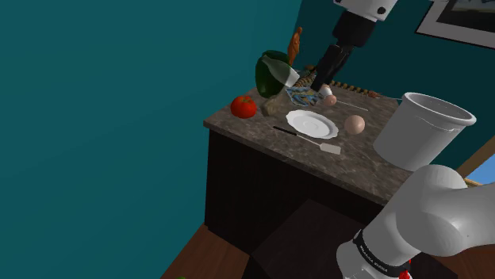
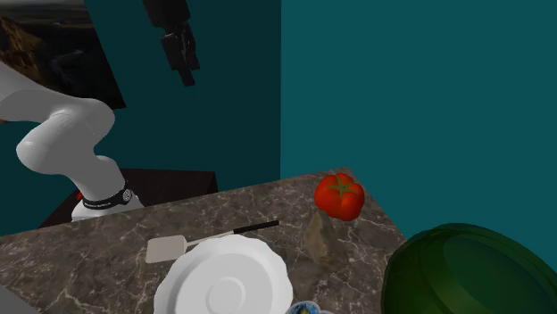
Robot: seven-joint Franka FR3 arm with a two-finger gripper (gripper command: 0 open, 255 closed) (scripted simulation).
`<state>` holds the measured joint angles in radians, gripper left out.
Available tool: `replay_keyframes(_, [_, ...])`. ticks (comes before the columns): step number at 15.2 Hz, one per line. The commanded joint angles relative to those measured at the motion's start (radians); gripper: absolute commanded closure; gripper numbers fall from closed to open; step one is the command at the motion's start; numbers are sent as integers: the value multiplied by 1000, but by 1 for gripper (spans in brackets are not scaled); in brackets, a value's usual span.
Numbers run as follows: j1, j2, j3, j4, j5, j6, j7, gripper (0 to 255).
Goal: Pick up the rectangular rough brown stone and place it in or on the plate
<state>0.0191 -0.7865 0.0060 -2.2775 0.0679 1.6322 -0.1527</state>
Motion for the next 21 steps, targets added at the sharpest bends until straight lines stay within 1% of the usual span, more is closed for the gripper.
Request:
replay_keyframes(1, [0,0,0,0,0,0,0,0])
replay_keyframes(6, [-63,172,56,43,1,118,179,0])
replay_keyframes(11, [-127,352,98,117,-20,208,358,0])
replay_keyframes(16, [-182,532,119,214,-58,269,538,0])
replay_keyframes(21, [-223,705,115,328,-103,302,711,0])
